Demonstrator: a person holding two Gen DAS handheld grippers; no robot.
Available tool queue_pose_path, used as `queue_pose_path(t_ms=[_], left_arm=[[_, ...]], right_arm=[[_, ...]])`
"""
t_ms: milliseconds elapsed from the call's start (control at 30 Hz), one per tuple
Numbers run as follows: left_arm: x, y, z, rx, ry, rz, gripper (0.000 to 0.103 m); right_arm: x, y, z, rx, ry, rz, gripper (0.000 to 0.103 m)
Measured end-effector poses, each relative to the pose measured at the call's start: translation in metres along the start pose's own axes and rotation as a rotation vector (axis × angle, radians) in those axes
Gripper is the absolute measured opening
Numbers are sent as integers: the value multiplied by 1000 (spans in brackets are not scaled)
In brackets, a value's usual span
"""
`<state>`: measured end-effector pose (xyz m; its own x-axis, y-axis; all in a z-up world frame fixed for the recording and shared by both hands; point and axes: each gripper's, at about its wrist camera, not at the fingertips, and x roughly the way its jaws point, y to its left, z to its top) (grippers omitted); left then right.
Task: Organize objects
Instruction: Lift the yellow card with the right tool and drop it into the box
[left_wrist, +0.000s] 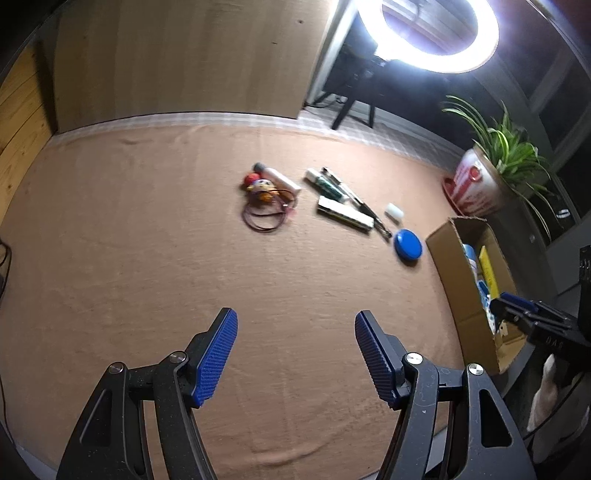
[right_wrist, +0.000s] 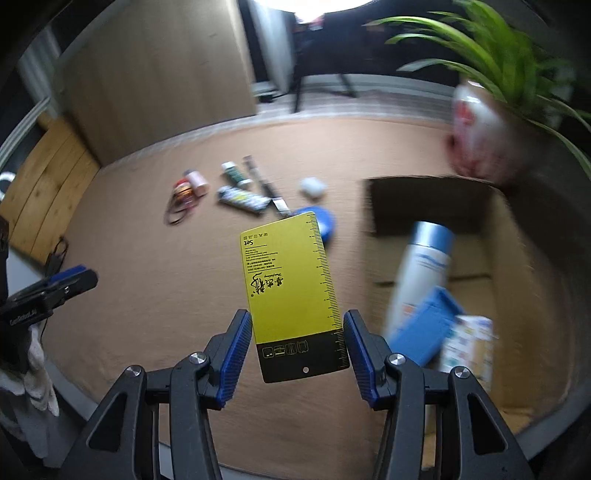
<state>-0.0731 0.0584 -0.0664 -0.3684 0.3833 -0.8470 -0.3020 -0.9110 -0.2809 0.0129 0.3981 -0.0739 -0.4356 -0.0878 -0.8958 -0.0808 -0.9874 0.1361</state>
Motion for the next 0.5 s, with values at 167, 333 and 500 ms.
queue_pose_path(t_ms=[167, 333, 500], left_arm=[[6, -14, 1, 27, 11, -6, 69], [13, -17, 4, 33, 22, -3, 69], [18, -12, 11, 33, 21, 12, 69]], right_arm=[[-8, -38, -11, 84, -19, -64, 47], [-15, -65, -17, 136, -32, -116, 47], [-12, -76, -18, 163, -29, -134, 48]])
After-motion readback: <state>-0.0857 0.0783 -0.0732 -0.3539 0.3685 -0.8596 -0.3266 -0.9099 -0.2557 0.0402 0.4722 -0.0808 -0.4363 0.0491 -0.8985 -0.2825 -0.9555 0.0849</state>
